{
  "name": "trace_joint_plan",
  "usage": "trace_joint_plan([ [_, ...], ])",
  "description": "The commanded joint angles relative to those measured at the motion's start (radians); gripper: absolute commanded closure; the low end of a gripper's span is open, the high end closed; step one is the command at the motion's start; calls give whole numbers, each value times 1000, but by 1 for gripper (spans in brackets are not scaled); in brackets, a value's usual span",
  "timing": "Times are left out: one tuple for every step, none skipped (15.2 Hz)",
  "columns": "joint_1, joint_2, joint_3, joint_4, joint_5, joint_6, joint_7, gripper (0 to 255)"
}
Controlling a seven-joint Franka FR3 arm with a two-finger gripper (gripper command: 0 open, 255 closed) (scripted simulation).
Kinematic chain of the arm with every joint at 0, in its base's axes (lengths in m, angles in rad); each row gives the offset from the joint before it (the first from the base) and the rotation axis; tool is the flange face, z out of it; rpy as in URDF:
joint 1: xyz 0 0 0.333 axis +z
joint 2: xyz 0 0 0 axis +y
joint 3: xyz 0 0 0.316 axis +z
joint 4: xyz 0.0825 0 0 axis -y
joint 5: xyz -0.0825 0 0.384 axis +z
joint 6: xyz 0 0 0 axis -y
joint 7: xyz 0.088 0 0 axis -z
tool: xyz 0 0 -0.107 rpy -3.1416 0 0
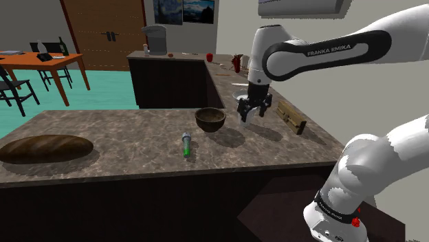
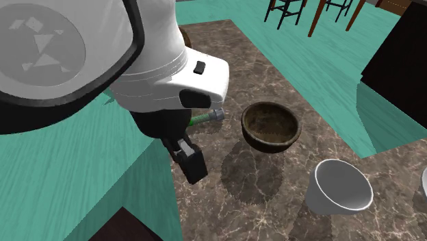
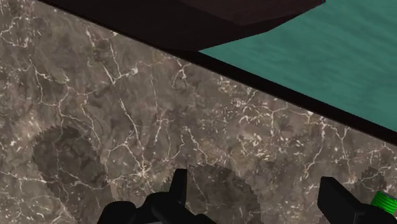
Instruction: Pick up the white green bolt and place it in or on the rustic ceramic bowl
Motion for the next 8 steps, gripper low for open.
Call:
trace_joint_plan([
  [1,62,25,3,11,64,49,0],
  [1,95,38,11,14,92,74,0],
  [1,128,51,19,17,120,100,0],
  [1,163,64,30,18,146,125,0],
  [1,198,76,42,18,172,151,0],
  [0,235,88,55,16,197,177,0],
  [-1,271,99,70,13,221,203,0],
  [-1,309,110,87,9,244,230,0],
])
